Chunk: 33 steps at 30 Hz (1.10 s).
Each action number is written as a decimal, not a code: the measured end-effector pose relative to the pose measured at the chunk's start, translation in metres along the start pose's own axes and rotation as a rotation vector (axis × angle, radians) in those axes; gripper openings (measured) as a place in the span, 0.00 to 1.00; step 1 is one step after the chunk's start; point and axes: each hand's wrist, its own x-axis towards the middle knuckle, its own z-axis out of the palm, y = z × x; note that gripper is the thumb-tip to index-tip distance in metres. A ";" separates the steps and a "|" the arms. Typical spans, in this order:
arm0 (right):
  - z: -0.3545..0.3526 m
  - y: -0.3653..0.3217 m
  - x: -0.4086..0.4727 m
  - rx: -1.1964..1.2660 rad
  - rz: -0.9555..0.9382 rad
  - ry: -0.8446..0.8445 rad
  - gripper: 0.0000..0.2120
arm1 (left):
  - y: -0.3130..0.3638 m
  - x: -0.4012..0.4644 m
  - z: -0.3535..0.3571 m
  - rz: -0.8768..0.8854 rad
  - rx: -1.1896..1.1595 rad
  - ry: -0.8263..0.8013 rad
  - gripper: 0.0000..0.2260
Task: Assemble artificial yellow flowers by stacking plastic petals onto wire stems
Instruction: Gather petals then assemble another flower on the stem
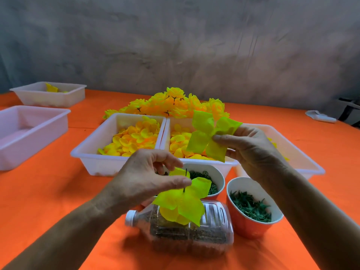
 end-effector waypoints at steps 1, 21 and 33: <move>0.004 -0.003 -0.002 -0.014 -0.010 -0.015 0.14 | 0.003 0.002 -0.002 0.007 -0.022 0.028 0.19; 0.041 -0.015 -0.024 -0.119 0.347 -0.186 0.27 | 0.019 0.021 -0.007 -0.311 -0.453 -0.053 0.19; 0.040 -0.004 -0.026 -0.120 0.474 -0.202 0.19 | 0.003 0.029 -0.013 -0.367 -0.449 -0.195 0.05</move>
